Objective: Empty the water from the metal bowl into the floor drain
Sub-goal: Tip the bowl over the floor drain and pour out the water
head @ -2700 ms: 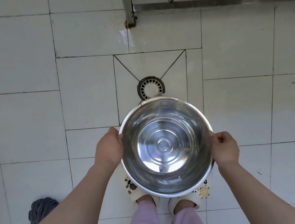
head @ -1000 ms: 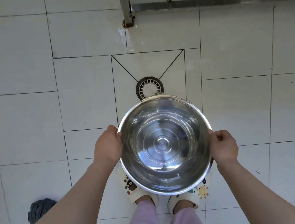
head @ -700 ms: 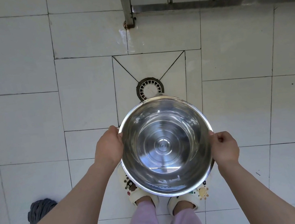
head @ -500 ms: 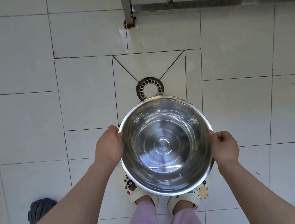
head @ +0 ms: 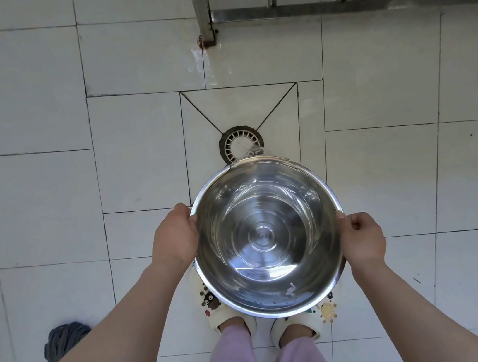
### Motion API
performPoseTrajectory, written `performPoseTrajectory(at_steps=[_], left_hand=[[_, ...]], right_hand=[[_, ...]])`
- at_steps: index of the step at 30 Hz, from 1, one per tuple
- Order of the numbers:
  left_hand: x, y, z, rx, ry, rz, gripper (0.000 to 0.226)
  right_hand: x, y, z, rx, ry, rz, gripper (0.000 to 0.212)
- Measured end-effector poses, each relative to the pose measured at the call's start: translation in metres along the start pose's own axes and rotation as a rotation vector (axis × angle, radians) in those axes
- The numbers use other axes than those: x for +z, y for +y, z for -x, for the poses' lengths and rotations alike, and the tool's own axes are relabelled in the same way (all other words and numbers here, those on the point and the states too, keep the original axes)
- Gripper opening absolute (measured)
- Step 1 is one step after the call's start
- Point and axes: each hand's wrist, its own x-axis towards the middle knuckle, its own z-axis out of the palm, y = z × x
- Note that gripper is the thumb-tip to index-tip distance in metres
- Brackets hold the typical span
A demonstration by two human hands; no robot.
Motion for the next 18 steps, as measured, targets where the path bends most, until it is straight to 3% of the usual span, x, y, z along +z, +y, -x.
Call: performPoseTrajectory(at_steps=[18], left_hand=[[-0.0002, -0.0007, 0.0023, 0.003, 0.004, -0.01, 0.019]], right_hand=[[-0.0022, -0.0026, 0.0033, -0.016, 0.005, -0.002, 0.03]])
